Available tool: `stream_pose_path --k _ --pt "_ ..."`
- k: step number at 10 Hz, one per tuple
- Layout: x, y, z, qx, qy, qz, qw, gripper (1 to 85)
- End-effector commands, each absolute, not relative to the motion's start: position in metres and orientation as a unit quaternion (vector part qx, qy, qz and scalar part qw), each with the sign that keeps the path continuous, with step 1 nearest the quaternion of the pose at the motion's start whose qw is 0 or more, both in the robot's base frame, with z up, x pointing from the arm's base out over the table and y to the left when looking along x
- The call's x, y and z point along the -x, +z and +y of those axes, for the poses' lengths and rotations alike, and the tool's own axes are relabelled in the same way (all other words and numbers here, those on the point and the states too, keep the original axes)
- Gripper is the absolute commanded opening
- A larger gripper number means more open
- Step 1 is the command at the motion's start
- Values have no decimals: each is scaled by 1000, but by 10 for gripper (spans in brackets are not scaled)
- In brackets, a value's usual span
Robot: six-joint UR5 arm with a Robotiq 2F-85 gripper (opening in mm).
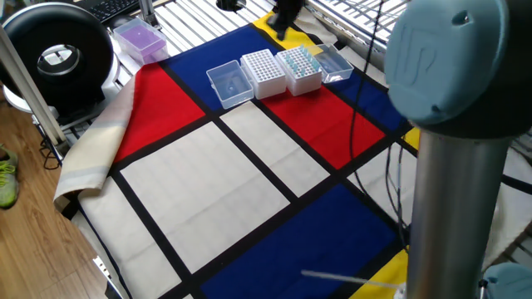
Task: Transfer all medium pipette tips from one holder to another
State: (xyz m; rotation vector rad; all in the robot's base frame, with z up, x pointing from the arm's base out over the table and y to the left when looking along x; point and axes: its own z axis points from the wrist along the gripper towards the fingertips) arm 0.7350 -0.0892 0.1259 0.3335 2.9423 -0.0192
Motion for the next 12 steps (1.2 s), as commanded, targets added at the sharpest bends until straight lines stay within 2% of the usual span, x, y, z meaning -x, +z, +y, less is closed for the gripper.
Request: stream_pose_path --k 1,3,6,12 --pt "-725 137 -69 -179 22 980 79 17" --pt "-709 127 -69 -193 3 980 55 17" --pt "-709 112 -56 -212 30 975 59 17" --pt "-707 99 -58 -207 31 976 62 17"
